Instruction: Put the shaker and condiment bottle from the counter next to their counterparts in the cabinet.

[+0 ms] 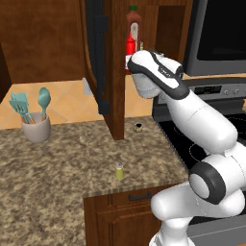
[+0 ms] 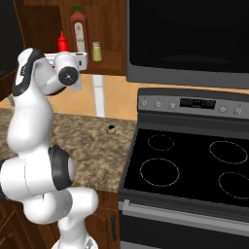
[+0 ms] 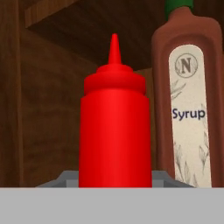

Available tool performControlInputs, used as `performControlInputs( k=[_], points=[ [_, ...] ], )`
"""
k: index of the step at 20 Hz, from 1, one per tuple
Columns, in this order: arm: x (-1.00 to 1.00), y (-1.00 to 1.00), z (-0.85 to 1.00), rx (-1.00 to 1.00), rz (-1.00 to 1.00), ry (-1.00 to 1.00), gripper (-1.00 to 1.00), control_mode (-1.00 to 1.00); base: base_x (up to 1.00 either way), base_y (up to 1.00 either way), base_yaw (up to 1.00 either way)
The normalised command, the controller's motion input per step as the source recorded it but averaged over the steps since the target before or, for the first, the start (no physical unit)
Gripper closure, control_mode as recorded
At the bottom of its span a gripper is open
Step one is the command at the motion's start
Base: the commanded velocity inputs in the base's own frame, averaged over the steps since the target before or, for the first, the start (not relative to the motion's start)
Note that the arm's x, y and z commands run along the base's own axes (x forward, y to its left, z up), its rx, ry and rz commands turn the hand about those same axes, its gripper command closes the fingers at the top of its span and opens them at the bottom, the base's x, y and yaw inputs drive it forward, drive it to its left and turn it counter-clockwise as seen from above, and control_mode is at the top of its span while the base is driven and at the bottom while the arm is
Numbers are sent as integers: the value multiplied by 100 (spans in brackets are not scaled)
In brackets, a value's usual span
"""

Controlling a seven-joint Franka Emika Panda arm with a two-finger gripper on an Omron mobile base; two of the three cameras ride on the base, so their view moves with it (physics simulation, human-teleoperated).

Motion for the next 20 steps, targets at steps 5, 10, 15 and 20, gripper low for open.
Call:
performControlInputs(
  k=[5,10,15,20],
  points=[
    [20,0,-16,0,0,0,100,-100,0,0,0],
    [25,0,-1,0,0,0,100,-100,0,0,0],
    [23,0,-2,0,0,0,100,-100,0,0,0],
    [23,0,-7,0,0,0,100,-100,0,0,0]
  ],
)
